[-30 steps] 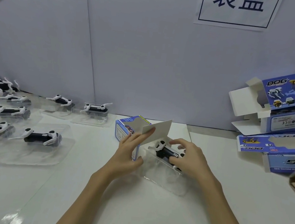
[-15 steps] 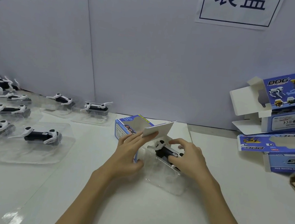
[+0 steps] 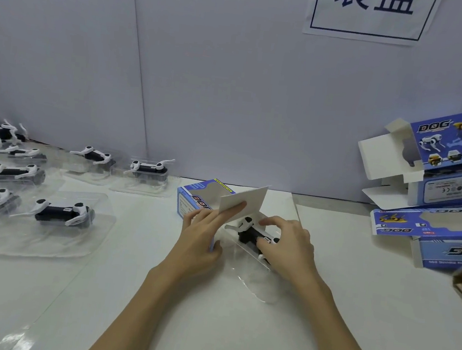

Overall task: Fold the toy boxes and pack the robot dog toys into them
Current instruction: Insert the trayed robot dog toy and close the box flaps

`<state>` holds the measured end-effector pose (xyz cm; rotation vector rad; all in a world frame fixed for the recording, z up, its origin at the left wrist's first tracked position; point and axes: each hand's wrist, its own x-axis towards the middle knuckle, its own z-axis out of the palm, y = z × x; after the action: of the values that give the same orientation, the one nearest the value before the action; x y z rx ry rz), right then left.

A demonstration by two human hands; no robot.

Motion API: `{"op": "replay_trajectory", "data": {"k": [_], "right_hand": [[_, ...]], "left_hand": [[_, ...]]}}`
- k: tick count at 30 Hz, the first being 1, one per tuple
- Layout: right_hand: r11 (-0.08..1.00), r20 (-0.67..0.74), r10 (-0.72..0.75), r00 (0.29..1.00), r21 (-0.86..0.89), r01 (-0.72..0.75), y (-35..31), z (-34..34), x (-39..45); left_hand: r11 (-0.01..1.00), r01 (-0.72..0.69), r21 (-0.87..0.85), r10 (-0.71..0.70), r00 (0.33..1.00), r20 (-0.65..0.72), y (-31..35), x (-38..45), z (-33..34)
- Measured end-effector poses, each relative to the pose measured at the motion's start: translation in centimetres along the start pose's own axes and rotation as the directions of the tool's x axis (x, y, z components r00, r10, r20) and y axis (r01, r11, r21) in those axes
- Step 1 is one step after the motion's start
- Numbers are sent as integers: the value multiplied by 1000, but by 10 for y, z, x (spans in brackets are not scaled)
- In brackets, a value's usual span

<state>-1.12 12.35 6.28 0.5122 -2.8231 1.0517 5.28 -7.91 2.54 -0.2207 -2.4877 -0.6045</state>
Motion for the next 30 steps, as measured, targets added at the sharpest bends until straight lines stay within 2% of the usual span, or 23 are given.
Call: {"op": "replay_trajectory", "data": {"k": [3, 6, 10, 13, 16, 18, 20, 24, 26, 30], "right_hand": [[988, -122, -19, 992, 149, 37, -4, 11, -1], [928, -186, -44, 982, 357, 109, -5, 15, 1], [705, -145, 33, 989, 704, 80, -9, 17, 2], [599, -101, 94, 990, 800, 25, -5, 19, 4], [612, 3, 119, 993, 788, -76, 6, 16, 11], [706, 94, 69, 993, 699, -115, 14, 19, 14], [798, 144, 11, 989, 595, -95, 18, 26, 15], [911, 60, -53, 997, 413, 24, 20, 40, 13], [924, -10, -58, 998, 378, 57, 20, 40, 13], [936, -47, -75, 996, 341, 86, 22, 38, 13]], "left_hand": [[997, 22, -68, -23, 1000, -8, 3, 0, -1], [989, 19, -146, -12, 999, 51, 6, -1, -5], [980, 36, -194, -25, 998, 60, 11, -3, -4], [990, 41, -133, -37, 999, 28, 17, -4, -2], [991, 48, -124, -48, 999, -2, 19, -1, 0], [990, 42, -134, -45, 999, -20, 18, 1, 1], [990, 57, -126, -63, 997, -41, 16, 2, 2], [989, 62, -133, -76, 992, -104, 14, 2, 3], [990, 35, -139, -55, 988, -142, 15, 1, 4], [991, 1, -132, -28, 979, -202, 17, 2, 7]]}}
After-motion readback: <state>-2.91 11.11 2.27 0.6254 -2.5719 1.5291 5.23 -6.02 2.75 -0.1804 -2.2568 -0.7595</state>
